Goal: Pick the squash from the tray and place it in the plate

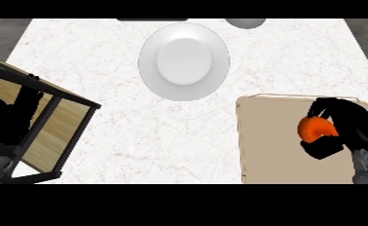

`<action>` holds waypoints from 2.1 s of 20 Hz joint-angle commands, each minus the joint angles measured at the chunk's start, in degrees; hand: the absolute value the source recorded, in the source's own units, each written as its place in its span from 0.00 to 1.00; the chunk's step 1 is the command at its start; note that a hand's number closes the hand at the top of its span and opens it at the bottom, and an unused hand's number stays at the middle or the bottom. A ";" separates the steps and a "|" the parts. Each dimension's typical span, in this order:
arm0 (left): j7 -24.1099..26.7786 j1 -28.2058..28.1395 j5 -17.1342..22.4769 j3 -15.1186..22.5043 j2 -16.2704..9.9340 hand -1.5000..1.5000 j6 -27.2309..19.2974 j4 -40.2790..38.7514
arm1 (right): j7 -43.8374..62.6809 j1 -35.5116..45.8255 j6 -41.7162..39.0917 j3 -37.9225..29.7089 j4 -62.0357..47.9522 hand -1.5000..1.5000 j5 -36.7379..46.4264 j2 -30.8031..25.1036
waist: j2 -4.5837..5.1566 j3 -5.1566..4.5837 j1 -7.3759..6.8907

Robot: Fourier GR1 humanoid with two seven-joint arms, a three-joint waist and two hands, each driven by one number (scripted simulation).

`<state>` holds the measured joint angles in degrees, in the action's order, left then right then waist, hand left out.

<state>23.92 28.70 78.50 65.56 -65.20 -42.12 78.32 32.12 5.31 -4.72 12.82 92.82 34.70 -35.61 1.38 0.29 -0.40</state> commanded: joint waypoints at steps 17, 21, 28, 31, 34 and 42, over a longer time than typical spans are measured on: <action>1.67 14.07 -4.56 1.51 9.28 0.50 5.86 0.55 | -56.84 33.80 -8.26 -2.88 -13.98 1.00 -18.21 0.61 | 1.86 0.05 -4.50; 1.30 15.53 -4.45 2.74 9.92 0.50 4.50 1.51 | -60.85 38.75 -12.76 -1.18 -22.60 1.00 -19.26 2.89 | 1.30 -0.10 -5.08; 1.60 16.72 -3.84 4.37 11.31 0.50 5.18 -0.96 | -62.62 47.83 -15.57 2.49 -34.75 1.00 -17.30 9.99 | 1.12 -0.33 -4.92; 0.83 17.68 -3.06 4.43 11.98 0.50 4.21 -1.54 | -63.66 48.90 -13.77 4.61 -38.59 1.00 -15.63 14.86 | 0.90 -0.30 -4.05; 2.19 16.55 -2.51 4.94 12.14 0.50 4.22 -2.20 | -64.40 48.84 -10.81 7.85 -41.38 1.00 -11.70 18.05 | 0.42 -0.36 -3.46; 2.21 17.24 -1.81 6.93 11.78 0.50 3.61 -1.16 | -60.19 51.82 -3.87 12.77 -53.11 1.00 -3.33 25.62 | 0.40 -0.34 -3.76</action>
<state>20.02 41.15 81.21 74.94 -59.92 -38.46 73.79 -29.88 56.78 -10.60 24.16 45.39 29.34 -14.13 2.07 0.39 -5.23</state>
